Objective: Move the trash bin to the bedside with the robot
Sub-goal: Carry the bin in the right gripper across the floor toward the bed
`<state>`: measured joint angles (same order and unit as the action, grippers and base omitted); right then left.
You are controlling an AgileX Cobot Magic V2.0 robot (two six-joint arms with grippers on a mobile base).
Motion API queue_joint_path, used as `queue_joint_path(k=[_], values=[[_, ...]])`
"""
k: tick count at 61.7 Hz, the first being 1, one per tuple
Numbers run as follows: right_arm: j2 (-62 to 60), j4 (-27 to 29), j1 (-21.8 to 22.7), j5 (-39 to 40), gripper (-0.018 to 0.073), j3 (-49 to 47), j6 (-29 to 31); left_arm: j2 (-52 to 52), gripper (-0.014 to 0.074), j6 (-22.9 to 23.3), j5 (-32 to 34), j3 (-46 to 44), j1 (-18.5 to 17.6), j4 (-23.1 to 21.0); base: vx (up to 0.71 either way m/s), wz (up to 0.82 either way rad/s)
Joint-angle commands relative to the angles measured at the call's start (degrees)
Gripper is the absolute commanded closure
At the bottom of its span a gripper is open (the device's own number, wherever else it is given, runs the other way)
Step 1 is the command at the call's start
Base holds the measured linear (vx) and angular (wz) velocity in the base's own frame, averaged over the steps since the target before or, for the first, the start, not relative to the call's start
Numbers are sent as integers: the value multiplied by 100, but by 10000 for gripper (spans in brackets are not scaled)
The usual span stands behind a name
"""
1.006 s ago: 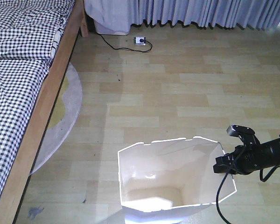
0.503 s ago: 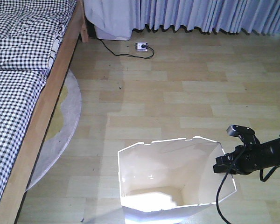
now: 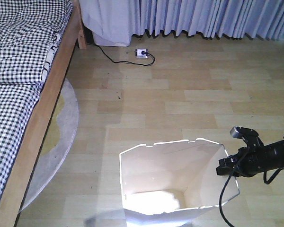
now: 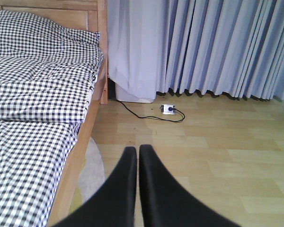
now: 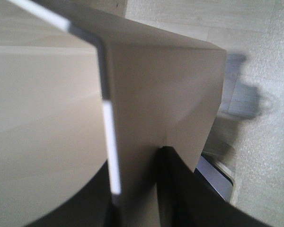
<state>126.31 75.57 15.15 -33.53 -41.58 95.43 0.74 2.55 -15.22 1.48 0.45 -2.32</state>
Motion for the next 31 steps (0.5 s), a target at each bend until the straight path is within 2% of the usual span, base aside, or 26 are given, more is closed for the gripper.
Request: queue_joint_path(k=[1,31], values=[[-369,228,12,-1234,563,-37,-20,83,602,35,395,67,2,-24,18,-3],[-369,228,12,-1253,563,-37,-20,83,602,35,395,67,2,-24,16,-2]])
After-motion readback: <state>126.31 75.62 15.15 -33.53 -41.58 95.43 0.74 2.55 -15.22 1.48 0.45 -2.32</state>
